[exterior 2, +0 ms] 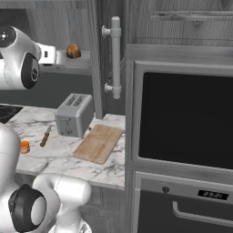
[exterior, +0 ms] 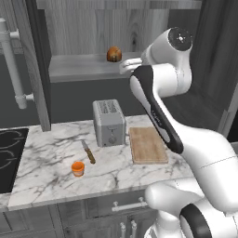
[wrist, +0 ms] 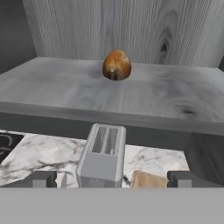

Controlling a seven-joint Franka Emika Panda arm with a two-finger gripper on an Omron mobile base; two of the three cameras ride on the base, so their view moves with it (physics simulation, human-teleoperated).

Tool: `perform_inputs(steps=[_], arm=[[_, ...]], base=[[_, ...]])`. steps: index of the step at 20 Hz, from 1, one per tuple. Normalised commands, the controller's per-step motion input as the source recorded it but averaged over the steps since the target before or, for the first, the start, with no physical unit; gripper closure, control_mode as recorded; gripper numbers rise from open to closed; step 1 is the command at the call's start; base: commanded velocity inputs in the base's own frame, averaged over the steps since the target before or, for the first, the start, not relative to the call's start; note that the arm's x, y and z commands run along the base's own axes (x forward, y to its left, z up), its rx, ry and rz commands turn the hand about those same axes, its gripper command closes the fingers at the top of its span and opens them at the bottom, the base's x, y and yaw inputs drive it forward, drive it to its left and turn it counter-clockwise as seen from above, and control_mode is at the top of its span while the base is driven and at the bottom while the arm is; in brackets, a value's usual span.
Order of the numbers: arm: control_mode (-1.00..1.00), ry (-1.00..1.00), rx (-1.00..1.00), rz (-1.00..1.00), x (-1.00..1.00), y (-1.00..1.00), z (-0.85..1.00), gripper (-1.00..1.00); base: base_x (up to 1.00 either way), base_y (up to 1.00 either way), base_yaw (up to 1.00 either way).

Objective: Pick the bread, place it on the cutting board, pick the jam, place it on the counter, and close the cabinet.

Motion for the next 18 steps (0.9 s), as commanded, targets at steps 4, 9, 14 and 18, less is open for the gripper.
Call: perform_inputs(steps=[4,9,14,18], arm=[[-1.00,0.00,0.00,-0.06,0.47,0.00,0.00,-1.00],[-1.00,0.00,0.00,-0.05,0.49,0.00,0.00,-1.00],[-1.00,0.00,0.00,-0.03,0.44,0.00,0.00,-1.00],[-1.00,-0.01,0.00,0.00,0.37,0.00,0.00,-1.00]], base=[[0.00,0.00,0.00],[0.00,0.00,0.00],[0.00,0.00,0.00],[0.00,0.00,0.00]])
